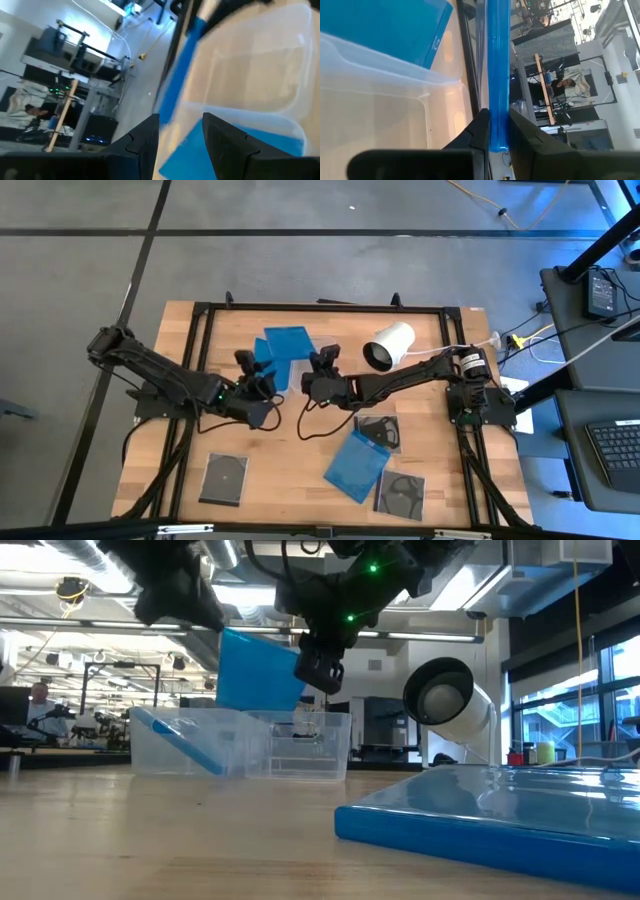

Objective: Pick & place jewel cases by type
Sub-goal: Put the left blue cd case into the left transparent bin

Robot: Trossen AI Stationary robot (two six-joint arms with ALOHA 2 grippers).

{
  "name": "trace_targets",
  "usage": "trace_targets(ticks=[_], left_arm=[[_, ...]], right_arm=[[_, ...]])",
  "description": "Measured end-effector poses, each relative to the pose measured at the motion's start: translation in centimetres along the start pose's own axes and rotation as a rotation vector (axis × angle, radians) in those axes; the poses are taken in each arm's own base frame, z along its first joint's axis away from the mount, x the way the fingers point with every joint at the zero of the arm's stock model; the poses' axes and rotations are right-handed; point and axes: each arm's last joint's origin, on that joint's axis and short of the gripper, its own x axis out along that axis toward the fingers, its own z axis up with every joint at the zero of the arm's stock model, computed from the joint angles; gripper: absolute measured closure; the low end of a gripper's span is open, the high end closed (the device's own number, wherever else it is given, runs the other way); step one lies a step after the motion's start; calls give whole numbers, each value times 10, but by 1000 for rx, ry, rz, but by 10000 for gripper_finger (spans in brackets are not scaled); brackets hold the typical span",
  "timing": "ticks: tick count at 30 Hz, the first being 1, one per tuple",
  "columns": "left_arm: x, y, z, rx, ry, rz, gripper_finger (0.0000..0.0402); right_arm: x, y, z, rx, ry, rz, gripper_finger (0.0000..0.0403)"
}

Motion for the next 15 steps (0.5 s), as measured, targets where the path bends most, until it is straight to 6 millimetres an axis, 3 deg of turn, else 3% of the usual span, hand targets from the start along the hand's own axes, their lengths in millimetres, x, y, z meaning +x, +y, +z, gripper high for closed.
trace_targets(ticks=[10, 15], left_arm=[[8, 4, 4, -21, 33, -77, 254], [11, 6, 3, -3, 42, -36, 254]], right_arm=[[-2, 2, 2, 4, -47, 54, 353], [-4, 3, 3, 5, -54, 56, 353]])
